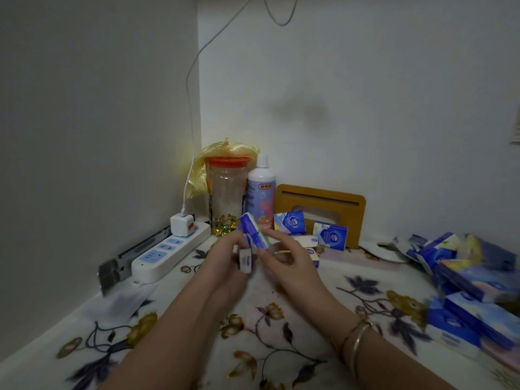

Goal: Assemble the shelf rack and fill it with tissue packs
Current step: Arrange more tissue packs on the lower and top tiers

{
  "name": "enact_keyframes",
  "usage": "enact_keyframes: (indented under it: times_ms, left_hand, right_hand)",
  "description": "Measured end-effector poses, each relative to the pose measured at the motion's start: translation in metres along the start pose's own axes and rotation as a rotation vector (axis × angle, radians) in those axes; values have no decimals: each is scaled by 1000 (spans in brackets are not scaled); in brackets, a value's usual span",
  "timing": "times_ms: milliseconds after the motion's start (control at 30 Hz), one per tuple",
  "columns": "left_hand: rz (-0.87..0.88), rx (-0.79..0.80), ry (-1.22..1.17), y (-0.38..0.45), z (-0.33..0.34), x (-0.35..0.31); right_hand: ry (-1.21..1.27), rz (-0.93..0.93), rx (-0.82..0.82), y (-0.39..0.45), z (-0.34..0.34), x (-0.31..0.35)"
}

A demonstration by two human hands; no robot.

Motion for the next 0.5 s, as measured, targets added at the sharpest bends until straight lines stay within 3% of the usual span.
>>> enact_keyframes:
  times_ms: [67, 133, 233, 333, 433, 500]
  left_hand:
    - [13, 156, -65, -3, 5, 0]
    - [47, 189, -72, -2, 1, -6]
    - [123, 99, 34, 1, -8, -12]
    - [235, -73, 344, 2, -11, -15]
    - [283, -105, 385, 3, -15, -15]
    - [356, -159, 581, 2, -17, -19]
  right_hand:
    - [19, -11, 54, -1, 9, 4]
    - [24, -17, 56, -1, 12, 6]
    - [-18, -25, 97, 1, 15, 6]
    - [-91, 12, 82, 1, 10, 6]
    - [-423, 21, -34, 1, -7, 4]
    - [-722, 92, -118, 0, -20, -4]
Point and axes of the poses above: each hand's wrist, its own y-axis towards the middle knuckle, its own z-axis out of the palm, x = y × z, the point moved 4 cm from there along y, towards the middle knuckle, and after that the axes turned 8 degrees about x, right-handed, at the moved point
